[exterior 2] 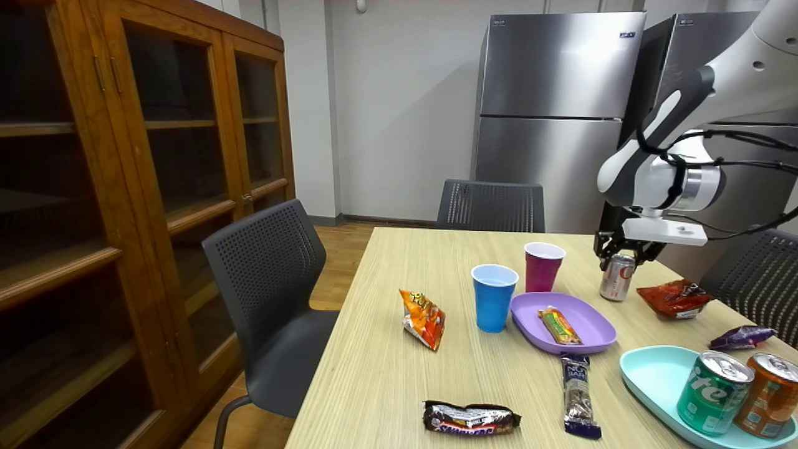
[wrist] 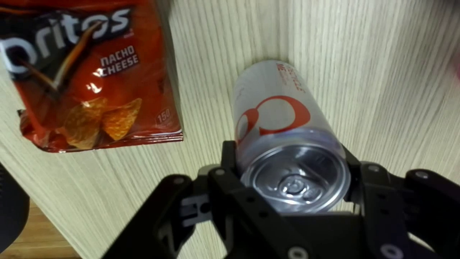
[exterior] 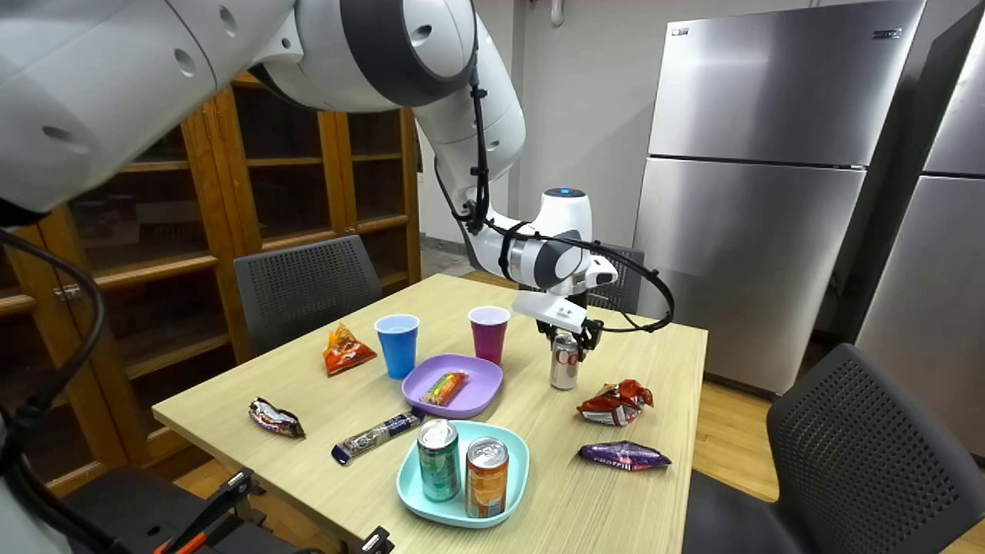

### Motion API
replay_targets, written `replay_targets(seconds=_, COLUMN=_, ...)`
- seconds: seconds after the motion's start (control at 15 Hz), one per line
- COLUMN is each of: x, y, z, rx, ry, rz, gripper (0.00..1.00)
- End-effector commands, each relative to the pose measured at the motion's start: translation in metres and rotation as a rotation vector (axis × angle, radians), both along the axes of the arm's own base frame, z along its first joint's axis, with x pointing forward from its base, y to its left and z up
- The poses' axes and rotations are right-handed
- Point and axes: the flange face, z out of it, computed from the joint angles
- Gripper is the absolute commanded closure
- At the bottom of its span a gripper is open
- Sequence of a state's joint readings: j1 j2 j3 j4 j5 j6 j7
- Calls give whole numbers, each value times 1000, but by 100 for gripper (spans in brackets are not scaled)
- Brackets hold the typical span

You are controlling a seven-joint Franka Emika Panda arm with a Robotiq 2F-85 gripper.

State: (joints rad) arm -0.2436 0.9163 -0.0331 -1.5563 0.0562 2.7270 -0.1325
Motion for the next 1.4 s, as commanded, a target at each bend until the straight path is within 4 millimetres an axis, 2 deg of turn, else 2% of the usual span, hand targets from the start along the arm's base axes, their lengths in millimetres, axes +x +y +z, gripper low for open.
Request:
replay_targets(seconds=0.0, x=-10, y=-5, z=34, rx=33, ry=-1, rz=40, gripper=62)
replay_targets(seconds=0.47, x=-42, y=-15, z=86, rx=43, ry=-55, rz=85, gripper=62)
replay_targets(seconds=0.67, x=-63, y=-9, z=98, rx=56, ry=-44, rz=113, gripper=62)
replay_targets(seconds=0.93, x=-98, y=14, z=105, rx=80, ry=-21, rz=198, gripper=62)
replay_targets(seconds=1.33, x=-142, y=37, z=95, rx=83, ry=27, rz=259, gripper=62)
